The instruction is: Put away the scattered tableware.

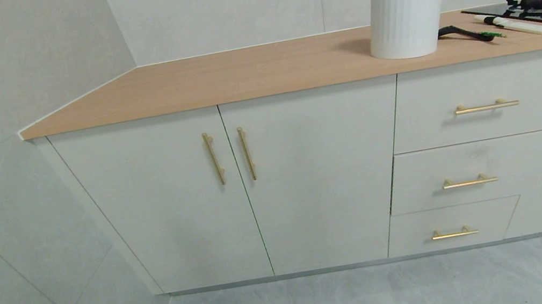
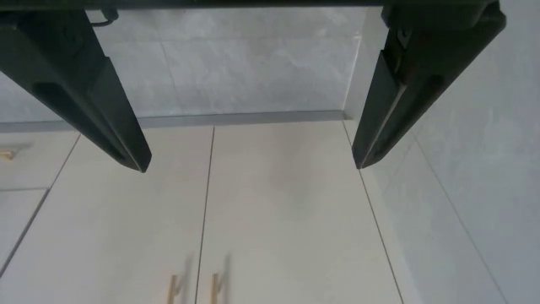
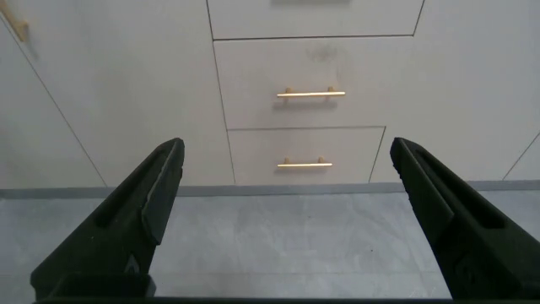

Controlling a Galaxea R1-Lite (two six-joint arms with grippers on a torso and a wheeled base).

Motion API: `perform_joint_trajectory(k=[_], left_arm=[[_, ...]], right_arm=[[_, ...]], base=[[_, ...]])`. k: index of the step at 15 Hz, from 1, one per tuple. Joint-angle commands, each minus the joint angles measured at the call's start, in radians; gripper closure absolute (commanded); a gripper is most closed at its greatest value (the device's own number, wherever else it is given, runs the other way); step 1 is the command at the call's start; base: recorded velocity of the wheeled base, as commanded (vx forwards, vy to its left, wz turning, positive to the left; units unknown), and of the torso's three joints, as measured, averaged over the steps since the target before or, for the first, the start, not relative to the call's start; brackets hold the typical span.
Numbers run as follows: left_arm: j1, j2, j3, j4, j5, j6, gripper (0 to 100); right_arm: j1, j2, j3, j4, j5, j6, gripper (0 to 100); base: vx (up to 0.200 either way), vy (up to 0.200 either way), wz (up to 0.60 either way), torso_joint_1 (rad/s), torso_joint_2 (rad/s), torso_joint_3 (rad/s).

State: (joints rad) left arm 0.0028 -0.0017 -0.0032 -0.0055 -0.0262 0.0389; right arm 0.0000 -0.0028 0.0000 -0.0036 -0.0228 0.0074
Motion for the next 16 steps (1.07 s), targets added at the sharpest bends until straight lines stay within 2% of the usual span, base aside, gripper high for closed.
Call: perform_joint_trajectory(k=[1, 9, 15, 16], left_arm=[[0.0, 0.002, 0.0, 0.001, 0.0, 0.004, 0], [0.0, 0.002, 0.0, -0.001, -0.001, 0.004, 0], [0.0, 0.002, 0.0, -0.001, -0.001, 0.001, 0], [0.0, 0.002, 0.0, -0.001, -0.001, 0.001, 0]], right_arm=[[0.0, 0.003, 0.0, 0.001, 0.0, 0.0, 0], [0.0, 0.003, 0.0, 0.001, 0.0, 0.0, 0], [0.0, 0.003, 0.0, 0.001, 0.0, 0.0, 0], [0.0, 0.003, 0.0, 0.001, 0.0, 0.0, 0]], base=[[0.0, -0.2, 0.0, 0.002, 0.0, 0.002], [0.0, -0.2, 0.0, 0.003, 0.0, 0.001], [0.0, 0.0, 0.0, 0.0, 0.0, 0.0], [0.2, 0.0, 0.0, 0.002, 0.0, -0.002]])
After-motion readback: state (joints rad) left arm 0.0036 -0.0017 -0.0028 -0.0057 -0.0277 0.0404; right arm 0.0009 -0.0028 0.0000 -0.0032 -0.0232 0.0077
